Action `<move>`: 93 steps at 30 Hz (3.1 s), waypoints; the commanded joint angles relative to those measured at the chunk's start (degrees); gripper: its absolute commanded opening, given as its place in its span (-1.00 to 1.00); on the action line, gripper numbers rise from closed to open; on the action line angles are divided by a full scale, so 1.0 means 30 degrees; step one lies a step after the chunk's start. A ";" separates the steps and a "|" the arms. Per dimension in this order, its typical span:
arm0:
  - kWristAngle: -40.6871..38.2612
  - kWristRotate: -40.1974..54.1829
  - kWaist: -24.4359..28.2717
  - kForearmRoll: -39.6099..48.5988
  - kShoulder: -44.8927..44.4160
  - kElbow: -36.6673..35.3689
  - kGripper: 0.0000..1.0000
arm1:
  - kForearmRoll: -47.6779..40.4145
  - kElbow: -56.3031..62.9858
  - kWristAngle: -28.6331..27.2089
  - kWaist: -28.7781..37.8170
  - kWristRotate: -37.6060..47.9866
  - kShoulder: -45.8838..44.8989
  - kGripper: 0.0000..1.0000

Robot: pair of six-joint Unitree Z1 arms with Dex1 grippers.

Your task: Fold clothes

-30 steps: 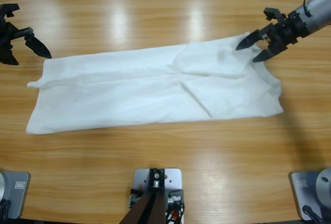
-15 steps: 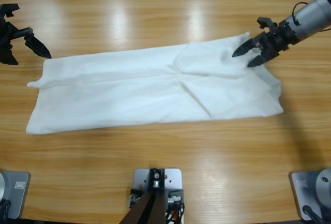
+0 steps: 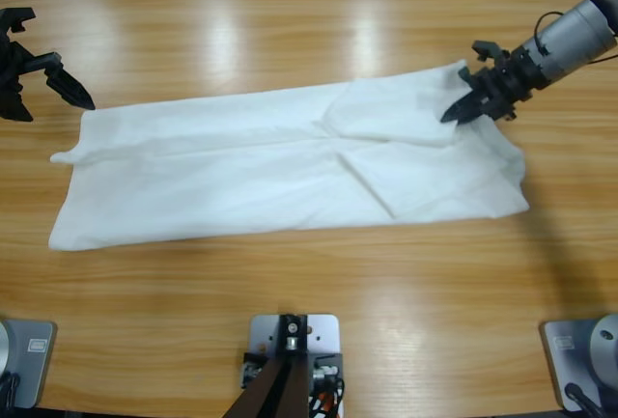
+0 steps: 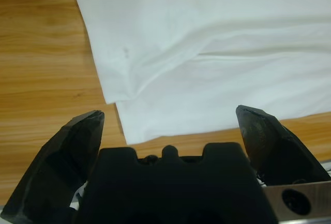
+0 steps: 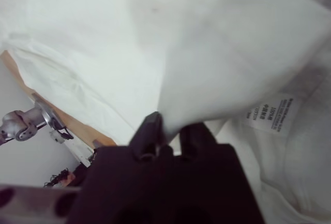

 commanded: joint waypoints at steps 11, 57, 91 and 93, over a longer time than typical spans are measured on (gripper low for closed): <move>0.0377 0.0077 -0.0210 -0.0194 -0.0362 0.0807 1.00 | 0.0785 -0.0316 -0.1048 0.0218 0.0220 0.0270 -1.00; 0.1174 0.0224 0.0329 -0.0223 -0.0836 0.1376 1.00 | 0.2859 -0.6744 -0.2472 -0.1645 -0.0729 0.2749 0.83; 0.1174 0.0224 0.0447 -0.0194 -0.0690 0.1200 1.00 | 0.3568 -0.7611 -0.2577 -0.0339 -0.0746 0.4132 -1.00; 0.1174 0.0218 0.0447 -0.0194 -0.0725 0.1229 1.00 | 0.3568 -0.7599 -0.2612 -0.0345 -0.0735 0.4132 -1.00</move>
